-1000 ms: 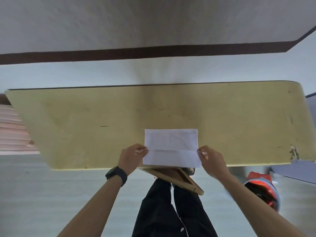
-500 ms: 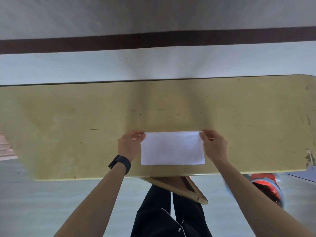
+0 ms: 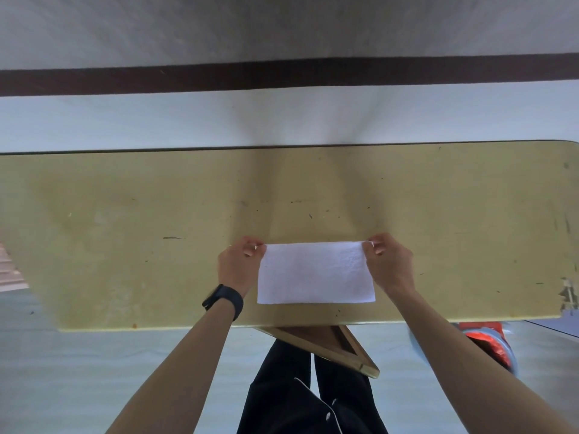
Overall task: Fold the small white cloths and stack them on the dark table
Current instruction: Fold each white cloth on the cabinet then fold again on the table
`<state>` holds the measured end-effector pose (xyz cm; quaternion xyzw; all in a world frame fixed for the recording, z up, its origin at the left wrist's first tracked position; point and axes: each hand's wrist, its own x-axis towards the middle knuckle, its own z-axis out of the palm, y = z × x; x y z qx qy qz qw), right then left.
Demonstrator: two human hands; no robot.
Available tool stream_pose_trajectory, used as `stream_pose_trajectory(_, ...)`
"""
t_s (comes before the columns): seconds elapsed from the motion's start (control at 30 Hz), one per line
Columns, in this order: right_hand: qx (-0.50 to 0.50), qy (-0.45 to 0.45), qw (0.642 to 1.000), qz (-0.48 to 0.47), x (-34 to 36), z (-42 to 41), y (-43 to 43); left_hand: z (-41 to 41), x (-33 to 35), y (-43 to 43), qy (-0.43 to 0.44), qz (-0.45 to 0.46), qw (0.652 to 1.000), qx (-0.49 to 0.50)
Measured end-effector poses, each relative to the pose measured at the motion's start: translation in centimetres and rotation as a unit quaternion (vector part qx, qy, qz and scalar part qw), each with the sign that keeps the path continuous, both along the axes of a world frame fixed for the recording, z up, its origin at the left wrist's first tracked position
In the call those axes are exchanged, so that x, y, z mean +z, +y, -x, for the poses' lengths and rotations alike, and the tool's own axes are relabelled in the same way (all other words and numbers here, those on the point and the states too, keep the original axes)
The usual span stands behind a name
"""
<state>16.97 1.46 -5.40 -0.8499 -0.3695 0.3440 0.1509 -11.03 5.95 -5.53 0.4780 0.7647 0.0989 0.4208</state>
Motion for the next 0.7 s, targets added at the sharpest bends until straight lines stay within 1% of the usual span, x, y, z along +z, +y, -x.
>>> stream_pose_trajectory(0.2,0.020,-0.025,0.999,0.001,-0.5,0.0,0.1,-0.1,-0.4,-0.3,0.024,-0.028,0.999,-0.019)
stream_pose_trajectory(0.3,-0.015,-0.011,1.000,0.003,0.4,0.7,-0.2,-0.2,-0.5,-0.3,0.050,-0.035,0.997,-0.045)
stream_pose_trajectory(0.37,-0.047,-0.013,0.998,-0.041,1.9,1.7,-1.3,-0.2,-0.6,-0.2,0.062,-0.034,0.996,-0.060)
stream_pose_trajectory(0.43,-0.037,-0.017,0.996,-0.084,3.2,3.2,-2.9,0.0,-0.7,-0.2,0.070,-0.035,0.994,-0.072)
stream_pose_trajectory(0.47,-0.025,-0.001,0.997,-0.078,3.7,4.1,-3.7,0.0,-0.7,-0.3,0.076,-0.035,0.993,-0.078)
stream_pose_trajectory(0.5,-0.013,0.025,0.998,-0.052,3.9,5.1,-4.3,0.1,-0.7,-0.3,0.083,-0.032,0.992,-0.084)
stream_pose_trajectory(0.57,0.028,0.054,0.998,0.032,3.8,6.5,-5.0,0.2,-0.5,-0.3,0.096,-0.017,0.991,-0.091)
stream_pose_trajectory(0.63,0.067,0.032,0.992,0.098,3.1,6.7,-4.4,0.5,-0.1,-0.5,0.112,-0.003,0.989,-0.099)
stream_pose_trajectory(0.7,0.095,-0.021,0.989,0.108,2.7,6.5,-2.5,0.8,0.3,-1.1,0.135,0.007,0.984,-0.120)
